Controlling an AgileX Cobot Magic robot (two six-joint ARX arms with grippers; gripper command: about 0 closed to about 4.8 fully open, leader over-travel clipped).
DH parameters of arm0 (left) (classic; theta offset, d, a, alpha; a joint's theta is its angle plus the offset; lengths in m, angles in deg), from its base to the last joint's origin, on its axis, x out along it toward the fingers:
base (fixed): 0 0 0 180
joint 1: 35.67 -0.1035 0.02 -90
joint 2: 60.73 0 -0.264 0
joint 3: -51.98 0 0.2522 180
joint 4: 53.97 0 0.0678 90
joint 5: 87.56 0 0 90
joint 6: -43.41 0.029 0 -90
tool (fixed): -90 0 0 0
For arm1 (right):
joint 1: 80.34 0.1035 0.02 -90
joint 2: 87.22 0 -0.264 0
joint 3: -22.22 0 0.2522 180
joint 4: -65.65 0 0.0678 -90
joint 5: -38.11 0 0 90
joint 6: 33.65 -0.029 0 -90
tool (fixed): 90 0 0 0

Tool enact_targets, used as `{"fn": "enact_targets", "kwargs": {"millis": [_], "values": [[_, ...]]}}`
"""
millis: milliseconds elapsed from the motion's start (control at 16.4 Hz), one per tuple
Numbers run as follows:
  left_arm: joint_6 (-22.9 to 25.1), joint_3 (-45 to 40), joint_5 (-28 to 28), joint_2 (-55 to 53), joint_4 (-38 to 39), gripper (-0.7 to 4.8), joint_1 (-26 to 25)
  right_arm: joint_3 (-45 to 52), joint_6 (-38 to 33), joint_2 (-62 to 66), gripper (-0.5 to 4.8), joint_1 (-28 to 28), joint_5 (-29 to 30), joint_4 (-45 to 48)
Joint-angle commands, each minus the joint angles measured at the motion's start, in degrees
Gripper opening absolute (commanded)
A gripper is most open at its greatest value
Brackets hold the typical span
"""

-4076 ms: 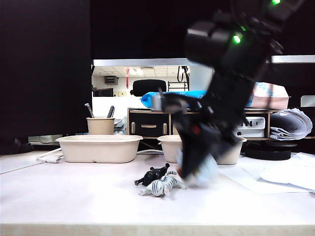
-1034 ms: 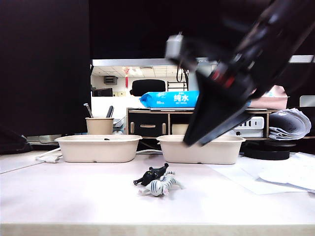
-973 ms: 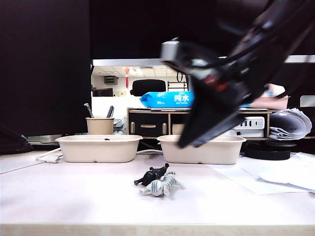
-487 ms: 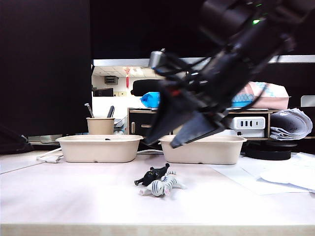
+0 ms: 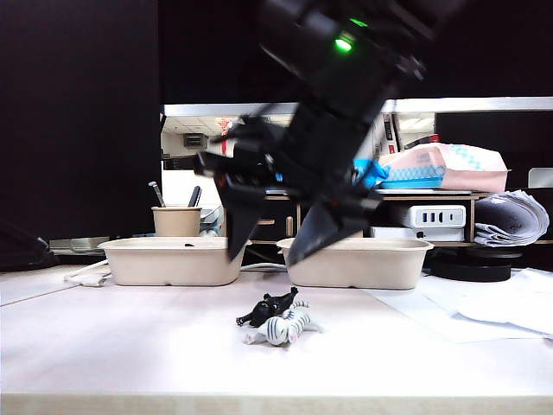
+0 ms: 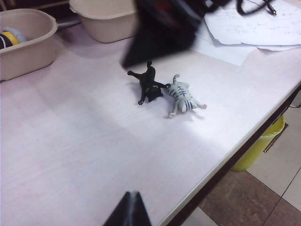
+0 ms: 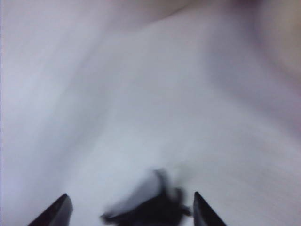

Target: Put the dolls with similar sizes into the same paper box, while dolls with different sizes go into separate paper boxes.

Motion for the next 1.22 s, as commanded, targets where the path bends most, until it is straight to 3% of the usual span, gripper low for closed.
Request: {"fn": "enact_targets", "kwargs": {"millis": [61,243,426,973,1095,1217], "values": [[0.0,0.0,-0.2,0.0,-0.6,-0.05,-0.1,-2.7,-8.3,-0.3,3.08,0.0,-5.7,-8.5],[0.0,0.0,-0.2,0.8,-0.5,-0.05,-0.1,-3.2,-23.5,-0.3,2.7,0.1,-2.4,-11.7],[0.0,0.0,-0.2,7.7,0.3,-0.05,-0.1,-3.7,-28.6,1.0,2.7,0.1,0.4,-11.1],[0.0,0.0,-0.2,11.1,0.5,-0.05,-0.1,-12.7,-29.8,10.9,2.57,0.9,3.1,-16.2],[0.0,0.0,-0.2,12.7,0.4,-0.05,-0.1,-12.7,-29.8,10.9,2.1,1.1,2.9,-18.7],[0.0,0.0,-0.2,13.9,0.4,-0.05,-0.1,-12.7,-29.8,11.0,2.1,1.1,2.6,-18.4]]}}
